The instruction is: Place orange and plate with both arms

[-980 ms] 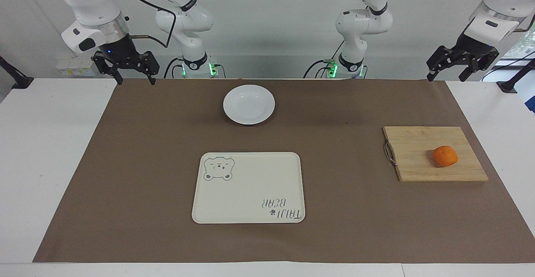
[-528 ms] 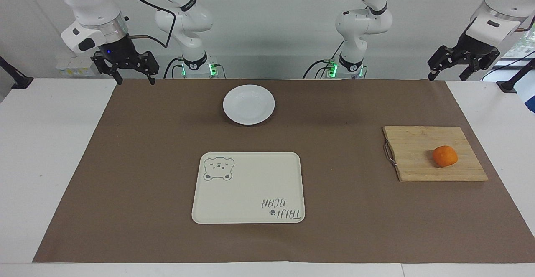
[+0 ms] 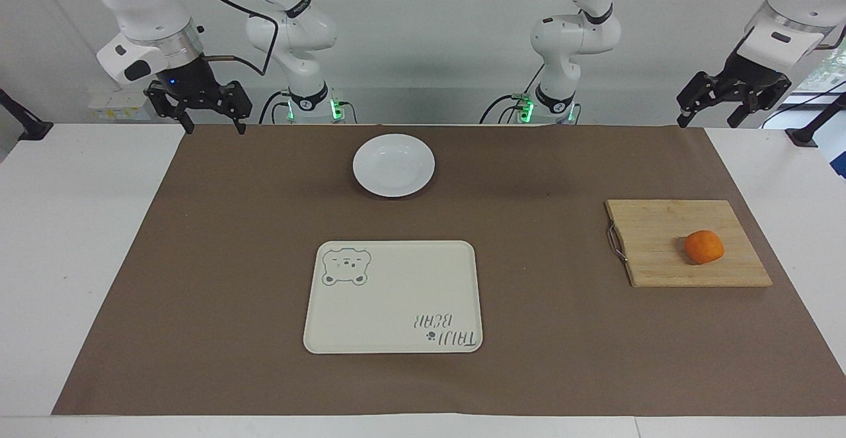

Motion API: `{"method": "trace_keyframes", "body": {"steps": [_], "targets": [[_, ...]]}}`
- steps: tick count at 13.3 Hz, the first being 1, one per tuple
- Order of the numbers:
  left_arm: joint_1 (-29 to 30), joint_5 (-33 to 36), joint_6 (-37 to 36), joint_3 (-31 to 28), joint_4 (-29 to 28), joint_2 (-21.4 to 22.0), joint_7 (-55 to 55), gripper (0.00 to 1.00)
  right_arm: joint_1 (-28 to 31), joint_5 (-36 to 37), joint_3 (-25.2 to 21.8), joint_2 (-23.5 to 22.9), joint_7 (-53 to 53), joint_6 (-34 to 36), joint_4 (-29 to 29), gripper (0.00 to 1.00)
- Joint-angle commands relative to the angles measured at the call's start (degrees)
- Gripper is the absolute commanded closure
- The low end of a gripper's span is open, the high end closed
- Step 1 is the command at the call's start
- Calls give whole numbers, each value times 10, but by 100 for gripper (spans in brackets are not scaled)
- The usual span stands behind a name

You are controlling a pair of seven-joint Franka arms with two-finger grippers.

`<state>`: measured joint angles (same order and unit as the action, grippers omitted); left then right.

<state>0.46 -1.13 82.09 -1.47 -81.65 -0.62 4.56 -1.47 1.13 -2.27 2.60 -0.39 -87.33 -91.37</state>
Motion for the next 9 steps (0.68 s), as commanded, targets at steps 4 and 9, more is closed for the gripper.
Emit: {"method": "trace_keyframes", "body": {"steps": [4, 9], "targets": [[1, 10, 34, 2, -11, 8, 4, 0, 8, -11, 3, 9, -13, 7, -6, 0], [13, 6, 53, -1, -24, 12, 34, 0, 8, -11, 3, 9, -13, 7, -6, 0]]}}
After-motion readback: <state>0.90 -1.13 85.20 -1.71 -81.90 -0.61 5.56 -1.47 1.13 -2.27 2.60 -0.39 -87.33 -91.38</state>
